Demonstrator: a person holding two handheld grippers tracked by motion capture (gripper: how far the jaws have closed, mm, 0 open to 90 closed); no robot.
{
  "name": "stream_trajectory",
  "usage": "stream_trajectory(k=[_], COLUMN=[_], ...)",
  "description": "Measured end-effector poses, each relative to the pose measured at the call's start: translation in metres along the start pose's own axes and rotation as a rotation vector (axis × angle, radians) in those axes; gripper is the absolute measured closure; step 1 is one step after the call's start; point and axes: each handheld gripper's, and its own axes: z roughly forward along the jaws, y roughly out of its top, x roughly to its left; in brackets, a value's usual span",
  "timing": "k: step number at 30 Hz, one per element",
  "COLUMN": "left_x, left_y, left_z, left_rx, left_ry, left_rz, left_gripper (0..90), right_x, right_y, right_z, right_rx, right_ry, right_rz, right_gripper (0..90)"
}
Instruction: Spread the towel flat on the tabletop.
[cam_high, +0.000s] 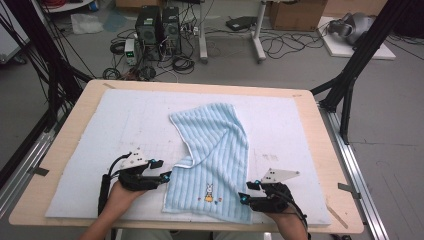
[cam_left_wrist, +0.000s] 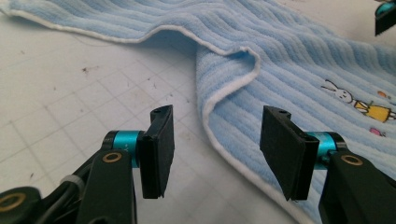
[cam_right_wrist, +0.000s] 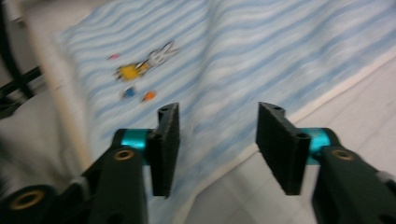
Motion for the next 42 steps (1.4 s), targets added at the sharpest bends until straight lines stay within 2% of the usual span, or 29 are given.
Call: stream_trajectory(k=[3, 7, 9, 11, 13, 14, 15, 16, 17, 19, 23, 26, 29, 34, 36, 37, 38, 39, 41, 42], left_x=[0.001, 0.001, 0.000, -0.002, -0.003, -0.003, -0.004, -0.006, -0.007, -0.006, -0.002, -0.001, -0.002, -0.003, -0.002, -0.002, -0.001, 0.000, 0.003, 0.004], left_y=[0.004, 0.012, 0.014, 0.015, 0.015, 0.015, 0.015, 0.014, 0.014, 0.011, -0.001, -0.007, -0.012, -0.018, -0.019, -0.020, -0.020, -0.020, -0.018, -0.017], left_z=[0.011, 0.025, 0.033, 0.035, 0.036, 0.035, 0.034, 0.034, 0.033, 0.027, 0.006, -0.009, -0.019, -0.027, -0.029, -0.030, -0.030, -0.031, -0.032, -0.032], left_rx=[0.034, 0.080, 0.128, 0.142, 0.142, 0.139, 0.138, 0.140, 0.140, 0.142, 0.140, 0.157, 0.166, 0.167, 0.169, 0.165, 0.161, 0.156, 0.137, 0.121], left_ry=[0.003, 0.007, 0.018, 0.039, 0.054, 0.018, 0.002, 0.005, 0.005, -0.026, -0.073, -0.099, -0.120, -0.168, -0.192, -0.199, -0.205, -0.201, -0.176, -0.160], left_rz=[0.002, 0.032, 0.042, 0.071, 0.085, 0.097, 0.102, 0.112, 0.105, 0.077, 0.044, 0.054, 0.050, 0.036, 0.032, 0.026, 0.021, 0.016, -0.008, -0.026], left_gripper=[43.4, 43.6, 44.6, 48.4, 55.3, 64.9, 79.1, 84.8, 85.8, 86.4, 86.6, 86.6, 86.7, 86.7, 86.6, 86.3, 85.3, 83.0, 71.6, 64.2], right_x=[-0.003, -0.008, -0.012, -0.015, -0.018, -0.018, -0.019, -0.019, -0.018, -0.016, -0.015, -0.015, -0.014, -0.008, -0.004, -0.002, -0.001, -0.001, 0.000, 0.002], right_y=[0.006, 0.012, 0.014, 0.016, 0.017, 0.017, 0.018, 0.018, 0.020, 0.022, 0.024, 0.025, 0.030, 0.038, 0.039, 0.038, 0.038, 0.039, 0.038, 0.037], right_z=[0.003, 0.009, 0.014, 0.018, 0.023, 0.025, 0.027, 0.028, 0.030, 0.031, 0.032, 0.037, 0.041, 0.053, 0.061, 0.063, 0.063, 0.062, 0.060, 0.060], right_rx=[-0.033, -0.058, -0.067, -0.059, -0.054, -0.051, -0.047, -0.046, -0.044, -0.042, -0.026, -0.006, -0.011, 0.003, 0.060, 0.070, 0.070, 0.075, 0.086, 0.091], right_ry=[-0.058, -0.125, -0.135, -0.144, -0.148, -0.153, -0.157, -0.155, -0.154, -0.163, -0.176, -0.184, -0.187, -0.178, -0.210, -0.225, -0.230, -0.215, -0.197, -0.190], right_rz=[0.031, 0.050, 0.061, 0.066, 0.070, 0.077, 0.085, 0.088, 0.094, 0.092, 0.104, 0.121, 0.130, 0.110, 0.072, 0.052, 0.043, 0.040, 0.022, 0.008], right_gripper=[39.1, 37.7, 41.6, 46.4, 49.8, 51.0, 52.9, 53.2, 54.4, 55.5, 55.5, 53.2, 50.5, 50.0, 55.0, 56.9, 62.1, 75.8, 84.5, 85.4])
